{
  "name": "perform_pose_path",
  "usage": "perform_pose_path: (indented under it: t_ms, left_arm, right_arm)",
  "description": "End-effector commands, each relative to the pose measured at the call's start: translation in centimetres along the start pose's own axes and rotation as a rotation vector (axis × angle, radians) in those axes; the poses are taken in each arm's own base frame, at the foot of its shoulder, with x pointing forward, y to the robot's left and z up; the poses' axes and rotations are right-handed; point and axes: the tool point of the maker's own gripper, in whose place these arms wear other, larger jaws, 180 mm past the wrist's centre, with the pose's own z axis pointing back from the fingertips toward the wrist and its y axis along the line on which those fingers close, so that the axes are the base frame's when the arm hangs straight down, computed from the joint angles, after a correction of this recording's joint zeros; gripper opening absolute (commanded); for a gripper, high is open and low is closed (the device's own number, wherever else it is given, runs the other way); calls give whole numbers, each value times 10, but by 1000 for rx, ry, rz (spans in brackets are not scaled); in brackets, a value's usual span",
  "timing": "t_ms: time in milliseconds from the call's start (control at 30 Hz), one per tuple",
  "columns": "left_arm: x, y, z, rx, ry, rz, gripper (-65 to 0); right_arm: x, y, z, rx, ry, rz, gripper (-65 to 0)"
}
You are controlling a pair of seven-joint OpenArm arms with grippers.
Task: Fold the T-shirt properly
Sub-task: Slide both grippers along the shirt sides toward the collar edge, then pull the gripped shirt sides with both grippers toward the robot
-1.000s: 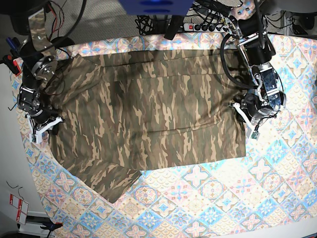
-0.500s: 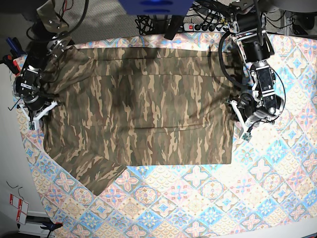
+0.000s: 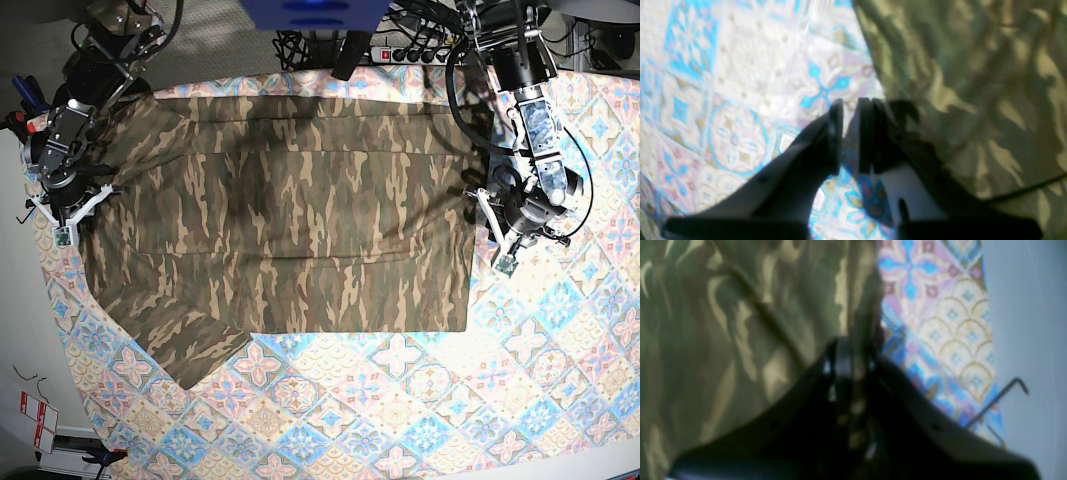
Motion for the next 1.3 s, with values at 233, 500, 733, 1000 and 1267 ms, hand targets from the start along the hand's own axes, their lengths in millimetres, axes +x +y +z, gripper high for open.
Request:
perform_pose_path:
  t_ms: [233, 500, 733, 1000, 1267]
  left_arm:
    - [0, 19, -2, 31, -14, 80, -558]
    - [3, 26, -42, -61, 18, 262, -312]
    - [18, 6, -48, -116, -18, 293, -244]
    - [16, -39, -82, -328, 25, 369, -244]
    - [13, -64, -91, -409, 45, 385, -246]
  right_arm:
    - [25, -6, 10, -23, -106, 27, -622]
    - [22, -4, 10, -20, -98, 25, -621]
    - [5, -2, 9, -14, -17, 107, -621]
    - [5, -2, 9, -15, -13, 111, -621]
    - [7, 0, 4, -25, 33, 61, -622]
